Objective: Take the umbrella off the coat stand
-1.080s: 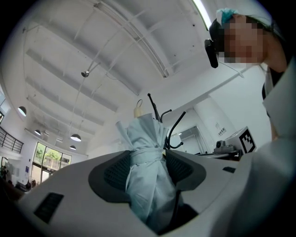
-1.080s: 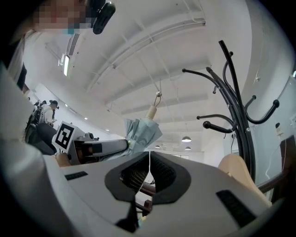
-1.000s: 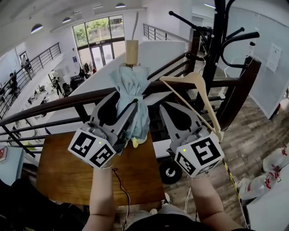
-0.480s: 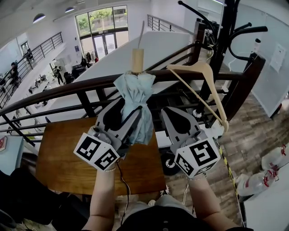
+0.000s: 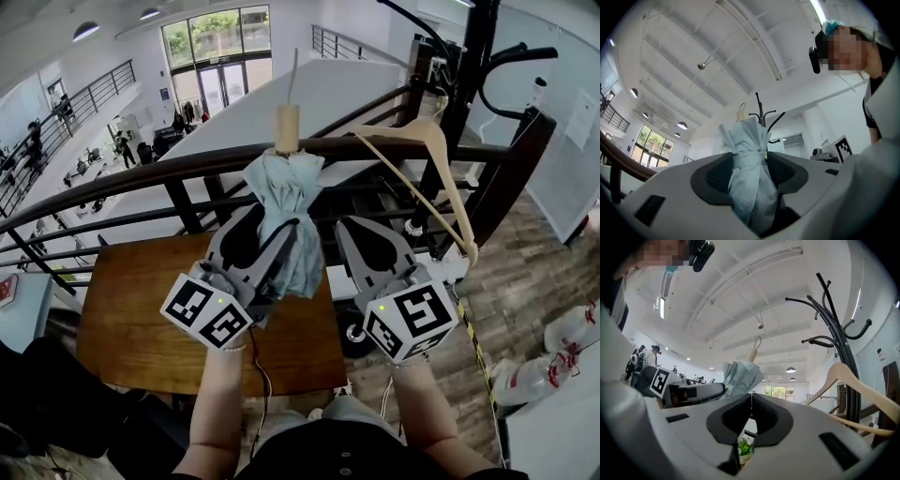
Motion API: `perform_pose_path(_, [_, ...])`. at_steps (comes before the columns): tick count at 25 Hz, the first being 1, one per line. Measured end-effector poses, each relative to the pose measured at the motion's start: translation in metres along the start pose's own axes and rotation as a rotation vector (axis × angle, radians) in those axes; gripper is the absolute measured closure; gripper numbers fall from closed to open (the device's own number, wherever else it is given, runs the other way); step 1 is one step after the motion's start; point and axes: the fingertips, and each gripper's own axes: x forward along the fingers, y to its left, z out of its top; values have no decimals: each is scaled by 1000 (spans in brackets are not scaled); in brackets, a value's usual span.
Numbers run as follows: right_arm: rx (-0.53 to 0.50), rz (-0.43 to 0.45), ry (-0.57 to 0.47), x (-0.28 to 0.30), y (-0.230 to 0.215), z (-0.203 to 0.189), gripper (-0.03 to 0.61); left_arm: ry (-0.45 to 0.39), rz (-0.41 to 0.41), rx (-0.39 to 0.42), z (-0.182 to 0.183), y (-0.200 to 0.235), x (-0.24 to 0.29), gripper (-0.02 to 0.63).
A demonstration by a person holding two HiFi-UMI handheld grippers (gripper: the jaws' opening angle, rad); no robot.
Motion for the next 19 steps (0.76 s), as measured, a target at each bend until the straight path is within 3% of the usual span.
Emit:
perform_pose_path(5, [1,1,-3,0,-1,3,551,-29,1,11,6,-4,-1,387])
perform_pose_path(6, [-3,5,-6,0,0,3,551,-76,23,-8,13,-1,-4,446])
perform_pose_path(7, [-7,9,-7,1,0,3,551,-133,47,-40,23,5,-9,600])
perform_pose_path(10, [-11,3,-6,1,-1,3,552,-209,60,-70,48,18,-12,598])
perform_pose_path(19, [-8,-50,4,-13,-29,-3,552,-108,66,-37,14,19,-9,598])
